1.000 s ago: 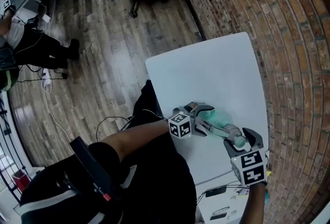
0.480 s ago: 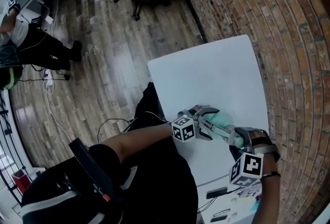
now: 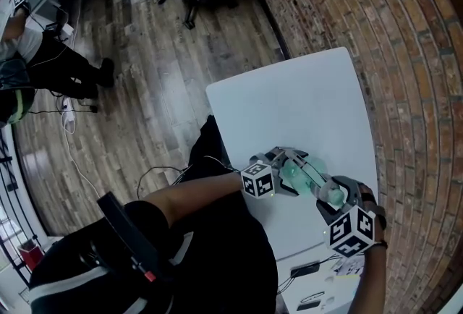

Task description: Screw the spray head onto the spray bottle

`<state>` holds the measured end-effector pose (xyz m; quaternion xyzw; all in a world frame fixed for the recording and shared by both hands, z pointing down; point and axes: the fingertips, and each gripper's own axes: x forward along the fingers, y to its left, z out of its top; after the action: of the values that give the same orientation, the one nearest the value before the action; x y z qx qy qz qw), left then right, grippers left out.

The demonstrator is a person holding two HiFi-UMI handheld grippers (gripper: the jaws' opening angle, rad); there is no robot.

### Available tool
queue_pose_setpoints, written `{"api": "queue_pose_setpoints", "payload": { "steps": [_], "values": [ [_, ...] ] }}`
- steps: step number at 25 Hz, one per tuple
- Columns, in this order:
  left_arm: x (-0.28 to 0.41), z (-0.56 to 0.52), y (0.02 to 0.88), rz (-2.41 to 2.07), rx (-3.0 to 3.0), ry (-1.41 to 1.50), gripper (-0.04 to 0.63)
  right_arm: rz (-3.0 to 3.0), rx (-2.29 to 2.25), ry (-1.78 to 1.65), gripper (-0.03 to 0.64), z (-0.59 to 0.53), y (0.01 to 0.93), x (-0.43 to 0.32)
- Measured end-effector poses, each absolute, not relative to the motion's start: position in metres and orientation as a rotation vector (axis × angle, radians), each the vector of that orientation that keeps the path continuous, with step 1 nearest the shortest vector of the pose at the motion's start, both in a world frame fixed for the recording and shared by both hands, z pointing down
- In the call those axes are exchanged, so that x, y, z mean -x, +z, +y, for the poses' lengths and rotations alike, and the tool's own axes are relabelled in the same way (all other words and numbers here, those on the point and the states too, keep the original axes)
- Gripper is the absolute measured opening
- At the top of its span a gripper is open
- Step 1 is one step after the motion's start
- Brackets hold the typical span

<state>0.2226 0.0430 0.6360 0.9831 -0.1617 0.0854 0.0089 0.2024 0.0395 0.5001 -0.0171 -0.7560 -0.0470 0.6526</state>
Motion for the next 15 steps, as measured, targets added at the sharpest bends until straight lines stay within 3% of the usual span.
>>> {"api": "queue_pose_setpoints", "payload": {
  "steps": [7,15],
  "values": [
    [-0.219,0.044,0.627,-0.485,-3.098,0.294,0.554,-1.842,-0.246,0.253,0.279,0.036,0.502,-0.197],
    [-0.223,0.044,0.603,-0.512,-3.100,0.240,0.554,-1.821,-0.374,0.363,0.279,0.034,0.501,-0.199]
  ]
}}
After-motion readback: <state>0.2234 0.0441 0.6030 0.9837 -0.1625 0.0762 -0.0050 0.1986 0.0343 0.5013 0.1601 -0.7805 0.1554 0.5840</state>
